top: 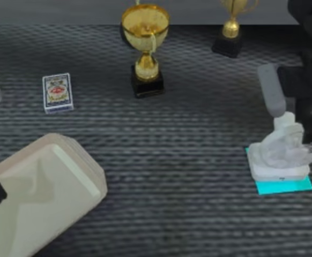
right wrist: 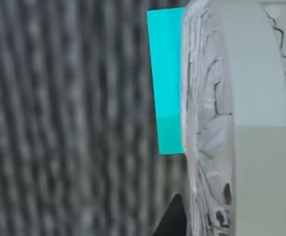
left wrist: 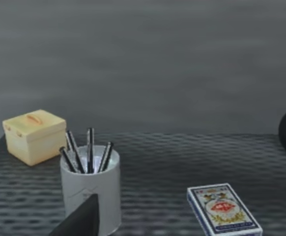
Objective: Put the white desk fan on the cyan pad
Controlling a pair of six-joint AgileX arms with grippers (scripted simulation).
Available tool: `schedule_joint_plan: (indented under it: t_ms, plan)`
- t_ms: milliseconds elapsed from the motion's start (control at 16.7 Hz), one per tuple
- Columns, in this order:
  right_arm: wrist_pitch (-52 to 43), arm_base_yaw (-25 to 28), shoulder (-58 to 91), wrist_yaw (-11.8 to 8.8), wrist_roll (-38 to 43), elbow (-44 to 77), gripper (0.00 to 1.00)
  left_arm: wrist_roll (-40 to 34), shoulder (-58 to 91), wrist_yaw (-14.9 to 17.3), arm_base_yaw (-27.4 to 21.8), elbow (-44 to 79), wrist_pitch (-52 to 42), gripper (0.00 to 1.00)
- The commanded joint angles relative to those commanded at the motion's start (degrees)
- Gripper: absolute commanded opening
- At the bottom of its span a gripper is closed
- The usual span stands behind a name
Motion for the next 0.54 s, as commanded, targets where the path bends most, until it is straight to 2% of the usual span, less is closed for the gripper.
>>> schedule_joint_plan:
  t_ms: [180, 540]
  plan:
    - [0.00, 0.00, 0.00, 0.00, 0.00, 0.00, 0.98, 0.00, 0.00, 0.00, 0.00, 0.00, 0.00, 1.00]
    - [0.00, 0.00, 0.00, 0.00, 0.00, 0.00, 1.00, 0.00, 0.00, 0.00, 0.00, 0.00, 0.00, 1.00]
